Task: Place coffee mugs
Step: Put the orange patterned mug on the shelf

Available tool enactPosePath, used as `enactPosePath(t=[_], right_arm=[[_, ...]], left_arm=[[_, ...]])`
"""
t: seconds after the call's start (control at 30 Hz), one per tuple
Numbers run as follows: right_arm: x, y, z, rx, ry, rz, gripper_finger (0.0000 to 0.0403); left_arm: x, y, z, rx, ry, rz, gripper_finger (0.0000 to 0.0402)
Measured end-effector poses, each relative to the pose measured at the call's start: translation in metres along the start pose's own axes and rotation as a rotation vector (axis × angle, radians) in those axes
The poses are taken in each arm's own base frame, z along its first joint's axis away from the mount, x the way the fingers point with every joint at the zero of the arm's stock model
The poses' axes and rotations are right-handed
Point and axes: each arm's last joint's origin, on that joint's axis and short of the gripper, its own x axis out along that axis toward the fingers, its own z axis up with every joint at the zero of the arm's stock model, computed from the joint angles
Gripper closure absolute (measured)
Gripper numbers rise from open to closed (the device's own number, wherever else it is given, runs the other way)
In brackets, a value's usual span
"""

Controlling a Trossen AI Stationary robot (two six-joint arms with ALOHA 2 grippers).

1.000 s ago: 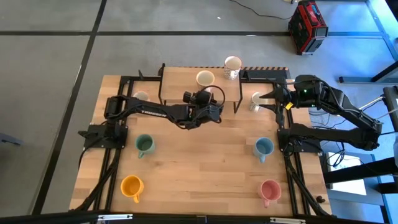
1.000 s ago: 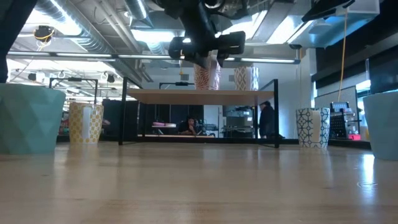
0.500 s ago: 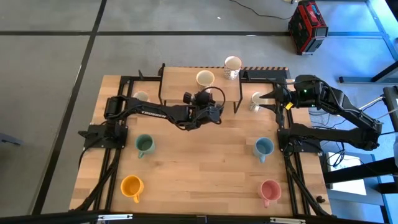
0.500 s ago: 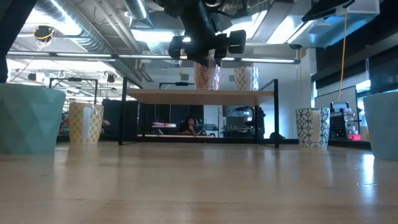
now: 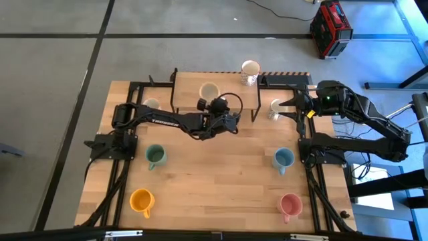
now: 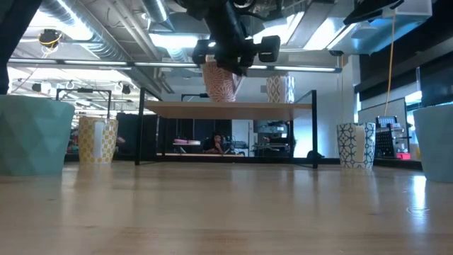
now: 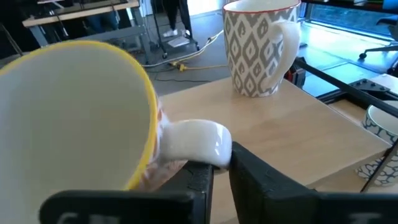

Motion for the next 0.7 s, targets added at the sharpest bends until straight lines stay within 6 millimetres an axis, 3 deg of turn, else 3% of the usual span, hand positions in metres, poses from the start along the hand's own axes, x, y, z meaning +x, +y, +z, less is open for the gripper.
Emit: enactPosePath(t=[0.37, 0.7], right_arm=[[0.0001, 0.0, -0.0001, 0.0, 0.0, 0.0, 0.0256], [0.0001, 0.0, -0.0001, 0.0, 0.0, 0.0, 0.0256]], left_arm=[[-0.0008, 0.0, 0.0013, 0.035, 0.015, -0.029, 0.0375], [0.0009, -0.004, 0.0078, 0.149, 0.091, -0.258, 0.0384]])
